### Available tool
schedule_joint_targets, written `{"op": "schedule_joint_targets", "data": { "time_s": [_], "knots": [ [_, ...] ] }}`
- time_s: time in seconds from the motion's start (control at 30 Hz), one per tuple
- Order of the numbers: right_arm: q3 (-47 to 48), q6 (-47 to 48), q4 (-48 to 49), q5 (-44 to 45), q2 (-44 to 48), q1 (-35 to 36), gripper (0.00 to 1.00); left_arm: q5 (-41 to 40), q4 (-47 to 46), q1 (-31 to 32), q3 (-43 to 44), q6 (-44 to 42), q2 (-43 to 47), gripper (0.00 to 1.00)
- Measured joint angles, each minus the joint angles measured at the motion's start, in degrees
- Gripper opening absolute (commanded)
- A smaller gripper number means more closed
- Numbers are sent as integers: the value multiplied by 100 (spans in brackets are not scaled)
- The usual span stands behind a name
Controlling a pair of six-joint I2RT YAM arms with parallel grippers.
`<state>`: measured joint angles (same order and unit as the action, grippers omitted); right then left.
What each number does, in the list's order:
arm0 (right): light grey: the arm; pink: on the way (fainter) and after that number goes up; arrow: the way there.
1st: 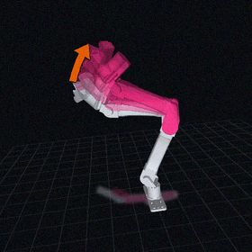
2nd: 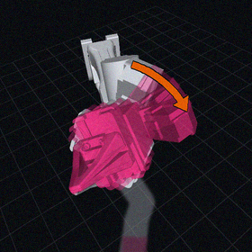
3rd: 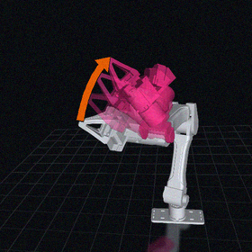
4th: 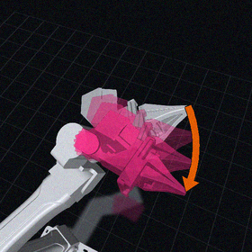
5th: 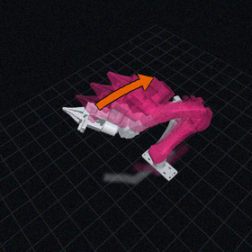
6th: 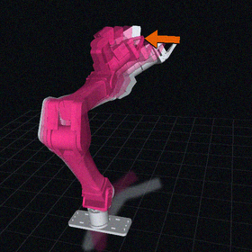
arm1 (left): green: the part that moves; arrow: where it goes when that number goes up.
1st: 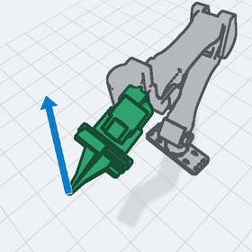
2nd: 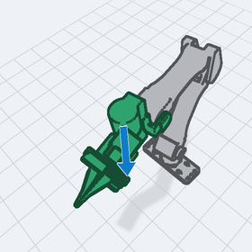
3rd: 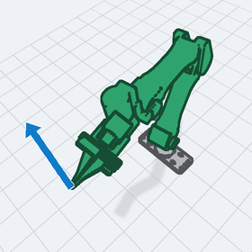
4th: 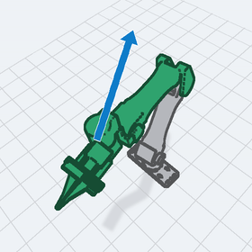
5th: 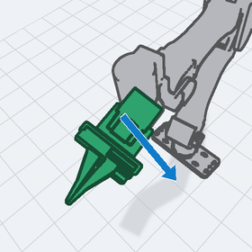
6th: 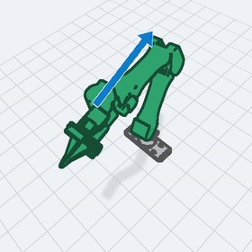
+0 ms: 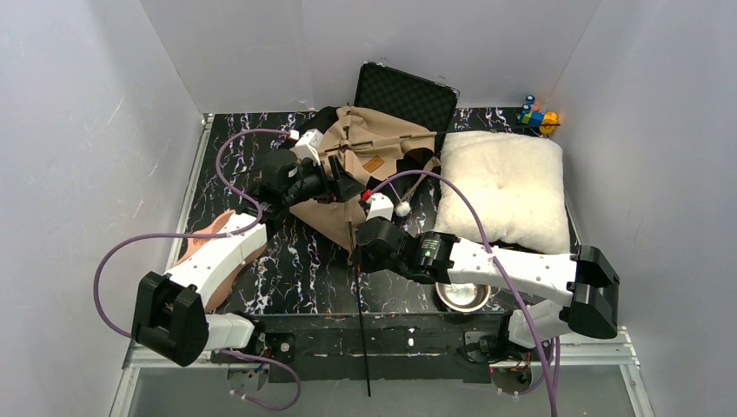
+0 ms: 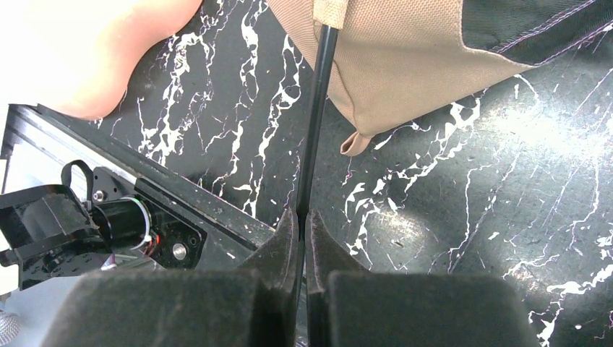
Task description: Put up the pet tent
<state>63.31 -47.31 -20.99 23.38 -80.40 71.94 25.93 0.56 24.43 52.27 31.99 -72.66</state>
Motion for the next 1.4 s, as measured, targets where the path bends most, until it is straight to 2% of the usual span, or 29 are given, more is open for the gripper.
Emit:
{"op": "schedule_joint_targets", "data": {
  "time_s": [0.37,0.57,1.0,1.1,1.27,1.4],
  "knots": [
    [0,74,79,7,0,-72,1,726,-876,-363,-44,675,-385,44],
    [-33,149,197,-129,7,-192,1,1172,-1432,-409,-195,984,-525,43],
    [-127,699,352,-350,105,-498,1,2120,-1816,-402,-761,1377,-522,42],
    [-131,874,450,-341,107,-623,1,2260,-1843,-382,-811,1464,-520,31],
    [-131,1121,538,-345,144,-710,1,2199,-1755,-387,-881,1443,-437,0],
    [-186,1200,522,-455,223,-737,3,2109,-1565,-393,-859,1574,-426,0]
  ]
}}
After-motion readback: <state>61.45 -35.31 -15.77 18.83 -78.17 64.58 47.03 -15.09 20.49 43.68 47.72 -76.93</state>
